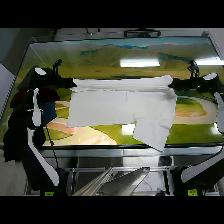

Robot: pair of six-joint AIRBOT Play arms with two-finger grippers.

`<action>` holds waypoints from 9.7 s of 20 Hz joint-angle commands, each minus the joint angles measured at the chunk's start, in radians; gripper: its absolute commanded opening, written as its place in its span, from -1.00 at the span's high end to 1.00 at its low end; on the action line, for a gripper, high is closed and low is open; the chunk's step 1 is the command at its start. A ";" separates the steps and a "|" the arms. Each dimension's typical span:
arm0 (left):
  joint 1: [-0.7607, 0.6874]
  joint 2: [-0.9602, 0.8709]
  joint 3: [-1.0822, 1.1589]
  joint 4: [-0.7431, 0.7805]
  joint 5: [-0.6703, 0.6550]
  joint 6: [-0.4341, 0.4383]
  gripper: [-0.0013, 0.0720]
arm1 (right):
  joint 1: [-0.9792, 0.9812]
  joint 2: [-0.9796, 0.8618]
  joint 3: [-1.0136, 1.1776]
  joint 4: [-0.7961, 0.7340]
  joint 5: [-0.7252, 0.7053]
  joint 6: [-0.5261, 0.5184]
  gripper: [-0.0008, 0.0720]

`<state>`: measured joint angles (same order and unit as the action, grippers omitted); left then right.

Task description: Fold the shirts.

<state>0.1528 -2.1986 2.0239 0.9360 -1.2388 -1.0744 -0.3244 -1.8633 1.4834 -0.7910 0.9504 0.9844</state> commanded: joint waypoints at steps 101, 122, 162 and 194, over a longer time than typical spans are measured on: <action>0.265 0.651 -1.158 0.140 -0.366 -0.100 0.94 | -0.064 1.113 -0.940 -0.411 0.519 0.549 0.92; 0.068 0.381 -0.459 0.112 -0.193 -0.195 0.94 | -0.035 0.227 -0.259 0.144 0.135 0.056 0.92; -0.486 0.051 -0.032 -0.073 -0.051 -0.318 0.97 | -0.010 0.224 -0.017 0.010 0.491 0.065 0.91; 0.060 0.768 -0.002 -0.702 -0.424 -0.085 0.91 | 0.994 -0.062 0.150 0.201 -0.375 0.183 -0.36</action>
<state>0.1753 -1.4506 2.0220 0.2604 -1.6176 -1.1728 0.6117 -1.8736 1.6318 -0.5900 0.7036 1.1606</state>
